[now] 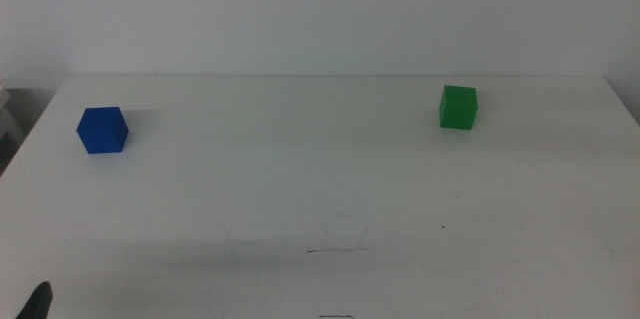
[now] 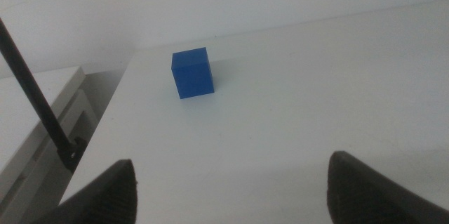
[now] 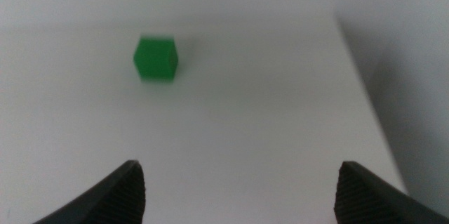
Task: Stack red cubes first, then green, then blue cubes in a specific spot.
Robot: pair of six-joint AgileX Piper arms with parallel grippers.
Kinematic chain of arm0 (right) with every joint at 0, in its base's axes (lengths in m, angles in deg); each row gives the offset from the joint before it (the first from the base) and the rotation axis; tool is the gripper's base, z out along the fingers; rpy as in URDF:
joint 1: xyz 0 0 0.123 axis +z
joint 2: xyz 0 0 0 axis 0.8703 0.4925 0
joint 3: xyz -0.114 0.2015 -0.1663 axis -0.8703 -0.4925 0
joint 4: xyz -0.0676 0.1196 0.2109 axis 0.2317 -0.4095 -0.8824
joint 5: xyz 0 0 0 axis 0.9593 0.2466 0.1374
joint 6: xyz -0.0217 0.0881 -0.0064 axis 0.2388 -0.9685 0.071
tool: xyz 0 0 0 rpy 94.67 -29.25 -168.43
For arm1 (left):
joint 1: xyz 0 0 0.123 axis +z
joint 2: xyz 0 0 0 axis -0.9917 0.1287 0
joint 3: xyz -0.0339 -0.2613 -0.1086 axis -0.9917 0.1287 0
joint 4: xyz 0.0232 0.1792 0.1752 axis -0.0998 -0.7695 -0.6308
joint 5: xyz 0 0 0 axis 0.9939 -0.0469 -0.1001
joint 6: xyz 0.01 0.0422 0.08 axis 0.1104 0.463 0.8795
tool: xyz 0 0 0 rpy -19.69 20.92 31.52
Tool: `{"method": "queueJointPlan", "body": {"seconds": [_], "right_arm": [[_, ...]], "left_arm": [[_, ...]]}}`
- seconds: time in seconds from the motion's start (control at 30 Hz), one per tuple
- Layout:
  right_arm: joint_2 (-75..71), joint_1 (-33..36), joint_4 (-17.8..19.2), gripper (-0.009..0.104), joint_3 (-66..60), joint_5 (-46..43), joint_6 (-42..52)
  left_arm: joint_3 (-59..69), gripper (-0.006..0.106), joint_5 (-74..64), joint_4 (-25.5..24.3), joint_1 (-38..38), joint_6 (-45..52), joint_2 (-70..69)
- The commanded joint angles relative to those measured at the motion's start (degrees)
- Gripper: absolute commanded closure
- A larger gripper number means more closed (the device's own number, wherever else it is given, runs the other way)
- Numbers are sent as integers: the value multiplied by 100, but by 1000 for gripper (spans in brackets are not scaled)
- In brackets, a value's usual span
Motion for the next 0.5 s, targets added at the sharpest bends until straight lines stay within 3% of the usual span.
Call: {"method": "queueJointPlan", "body": {"seconds": [0.0, 0.17, 0.47], "right_arm": [[319, -39, -123, 1, 496, 380, 2], [1198, -39, -314, 1, 997, 2084, 2], [2096, -39, -518, 1, 992, 2219, -4]], "left_arm": [[-7, 8, 437, 60, 0, -27, -145], [-7, 8, 437, 60, 0, -27, -145], [-7, 8, 437, 60, 0, -27, -145]]}}
